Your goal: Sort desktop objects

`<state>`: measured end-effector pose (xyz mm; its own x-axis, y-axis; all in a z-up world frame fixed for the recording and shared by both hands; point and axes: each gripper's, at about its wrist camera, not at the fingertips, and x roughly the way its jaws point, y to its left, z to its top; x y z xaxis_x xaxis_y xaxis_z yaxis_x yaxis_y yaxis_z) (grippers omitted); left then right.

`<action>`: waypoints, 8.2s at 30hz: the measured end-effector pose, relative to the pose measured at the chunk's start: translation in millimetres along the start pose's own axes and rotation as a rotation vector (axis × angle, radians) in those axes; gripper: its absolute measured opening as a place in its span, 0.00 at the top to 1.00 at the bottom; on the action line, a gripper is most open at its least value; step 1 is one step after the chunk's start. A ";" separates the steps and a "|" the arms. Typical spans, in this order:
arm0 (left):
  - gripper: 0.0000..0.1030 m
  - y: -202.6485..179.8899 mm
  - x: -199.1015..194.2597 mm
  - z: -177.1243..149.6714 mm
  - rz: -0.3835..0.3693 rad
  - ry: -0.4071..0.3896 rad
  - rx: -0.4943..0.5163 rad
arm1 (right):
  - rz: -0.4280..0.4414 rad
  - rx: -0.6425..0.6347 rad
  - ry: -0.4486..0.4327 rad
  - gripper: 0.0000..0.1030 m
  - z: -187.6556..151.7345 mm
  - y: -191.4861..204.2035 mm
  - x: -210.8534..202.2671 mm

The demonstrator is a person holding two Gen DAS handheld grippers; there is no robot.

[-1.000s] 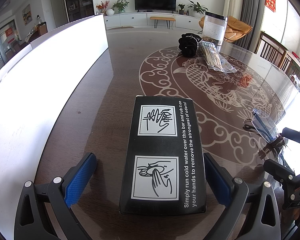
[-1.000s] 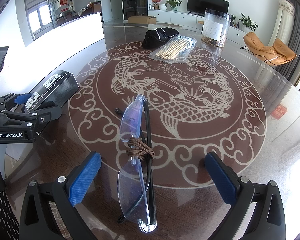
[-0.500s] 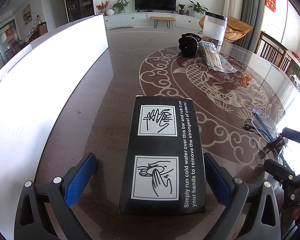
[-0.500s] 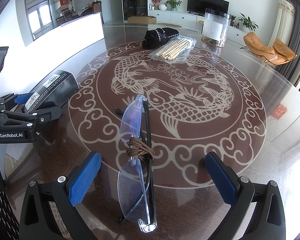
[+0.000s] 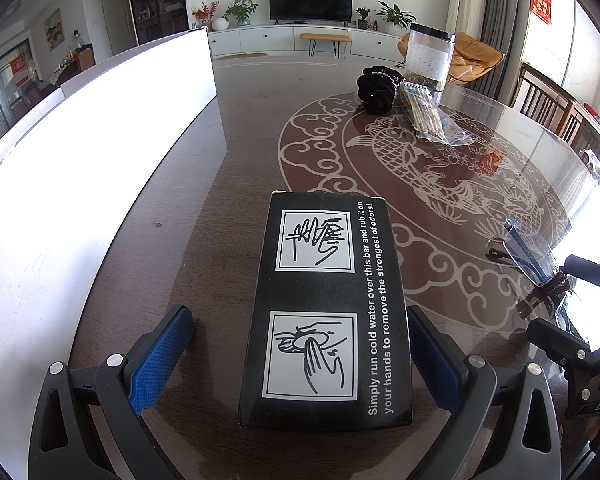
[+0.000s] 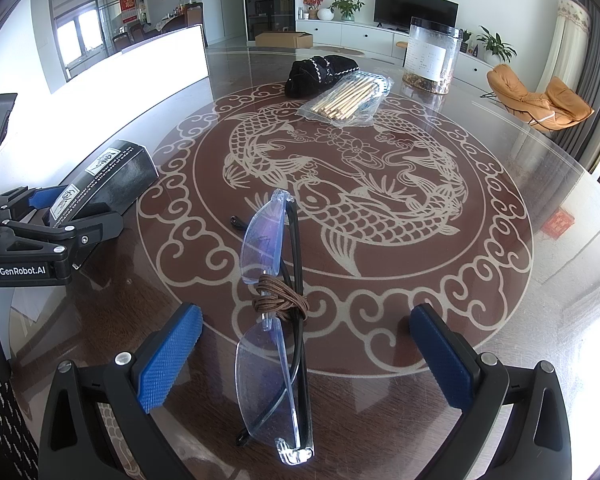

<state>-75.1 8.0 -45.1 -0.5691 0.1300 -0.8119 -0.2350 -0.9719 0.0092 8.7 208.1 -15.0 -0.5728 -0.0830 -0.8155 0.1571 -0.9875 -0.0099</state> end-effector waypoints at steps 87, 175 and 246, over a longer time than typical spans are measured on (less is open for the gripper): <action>0.00 1.0 -0.3 -0.5 -0.001 0.000 0.001 | -0.001 0.002 0.000 0.00 0.1 0.0 0.4; 0.00 1.7 -0.5 -1.5 -0.003 -0.001 0.002 | -0.001 0.003 -0.001 0.00 -0.7 -0.2 0.0; 0.44 254.5 -107.3 27.0 0.074 0.027 -0.344 | 0.302 -0.424 -0.030 0.85 309.6 313.0 4.5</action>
<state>-95.2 -248.0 60.1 -0.5526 0.0562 -0.8316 0.0876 -0.9883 -0.1250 -193.7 -142.8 157.4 -0.4738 -0.3656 -0.8011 0.6273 -0.7787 -0.0156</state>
